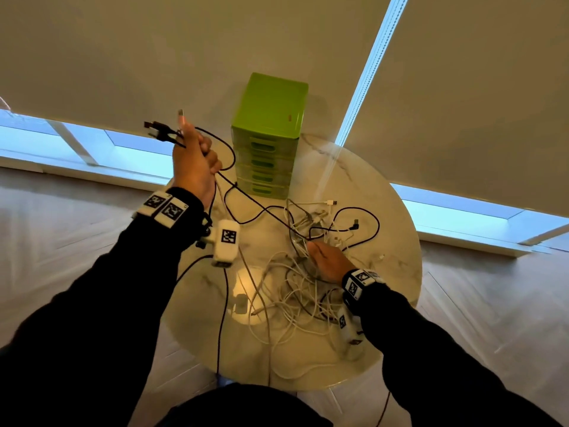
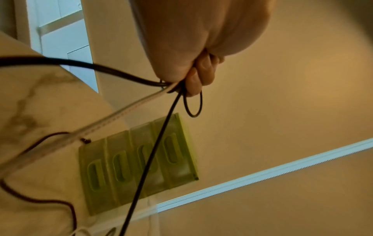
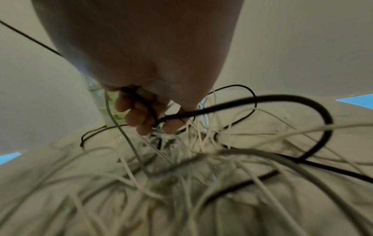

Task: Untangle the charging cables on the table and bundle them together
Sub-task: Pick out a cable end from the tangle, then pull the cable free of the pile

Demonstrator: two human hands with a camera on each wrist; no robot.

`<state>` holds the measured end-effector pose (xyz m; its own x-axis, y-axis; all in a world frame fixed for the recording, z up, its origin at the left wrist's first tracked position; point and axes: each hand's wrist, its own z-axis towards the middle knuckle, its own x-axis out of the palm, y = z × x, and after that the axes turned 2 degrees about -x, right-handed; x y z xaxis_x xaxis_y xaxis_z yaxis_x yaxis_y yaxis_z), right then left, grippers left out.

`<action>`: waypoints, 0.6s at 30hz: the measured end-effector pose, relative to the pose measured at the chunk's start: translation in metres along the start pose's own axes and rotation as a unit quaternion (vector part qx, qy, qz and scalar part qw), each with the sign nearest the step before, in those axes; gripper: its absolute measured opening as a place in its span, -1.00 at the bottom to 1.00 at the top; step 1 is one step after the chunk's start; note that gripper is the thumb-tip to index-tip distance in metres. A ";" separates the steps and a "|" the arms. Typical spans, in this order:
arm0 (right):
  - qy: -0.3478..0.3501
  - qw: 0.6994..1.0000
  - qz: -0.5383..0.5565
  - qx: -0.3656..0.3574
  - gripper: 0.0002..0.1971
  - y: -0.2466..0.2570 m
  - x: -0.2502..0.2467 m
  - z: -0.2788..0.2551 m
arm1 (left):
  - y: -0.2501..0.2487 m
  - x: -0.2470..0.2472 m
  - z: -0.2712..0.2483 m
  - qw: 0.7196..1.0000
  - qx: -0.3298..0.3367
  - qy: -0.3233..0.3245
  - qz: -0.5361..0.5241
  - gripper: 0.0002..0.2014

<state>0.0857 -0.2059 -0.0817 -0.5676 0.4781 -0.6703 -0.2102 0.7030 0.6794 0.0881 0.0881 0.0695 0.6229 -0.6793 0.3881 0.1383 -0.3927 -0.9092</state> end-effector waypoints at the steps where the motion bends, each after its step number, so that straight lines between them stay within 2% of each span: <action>1: -0.019 1.000 -0.008 0.011 -0.68 0.003 -0.003 0.008 | -0.002 0.000 -0.001 0.999 0.012 0.005 0.030 -0.57; 3: -0.072 0.997 -0.006 0.017 -0.67 0.016 -0.009 0.027 | 0.005 0.002 -0.006 0.993 0.028 0.027 0.114 -0.57; 6: -0.130 0.991 0.032 -0.007 -0.66 0.046 -0.020 0.049 | 0.038 -0.001 -0.021 0.968 0.014 0.082 0.237 -0.56; 8: -0.135 0.989 0.057 -0.033 -0.66 0.066 -0.026 0.052 | 0.064 -0.008 -0.029 0.946 -0.001 0.124 0.300 -0.43; 9: -0.126 0.988 0.070 -0.050 -0.68 0.075 -0.028 0.051 | 0.076 -0.010 -0.032 0.939 -0.018 0.135 0.315 -0.37; 11: -0.086 0.990 0.079 -0.084 -0.73 0.088 -0.030 0.045 | 0.094 -0.013 -0.039 0.931 -0.064 0.150 0.328 -0.37; 15: -0.006 0.991 0.057 -0.124 -0.82 0.090 -0.030 0.031 | 0.106 -0.005 -0.051 0.926 -0.178 0.173 0.283 -0.56; 18: 0.015 0.982 0.120 -0.148 -0.82 0.084 -0.032 0.022 | 0.105 0.003 -0.054 0.908 -0.258 0.192 0.269 -0.61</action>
<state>0.1037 -0.1504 -0.0096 -0.6510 0.5928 -0.4741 -0.2873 0.3857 0.8768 0.0630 0.0121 -0.0165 0.1663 -0.9858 0.0229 -0.5475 -0.1116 -0.8294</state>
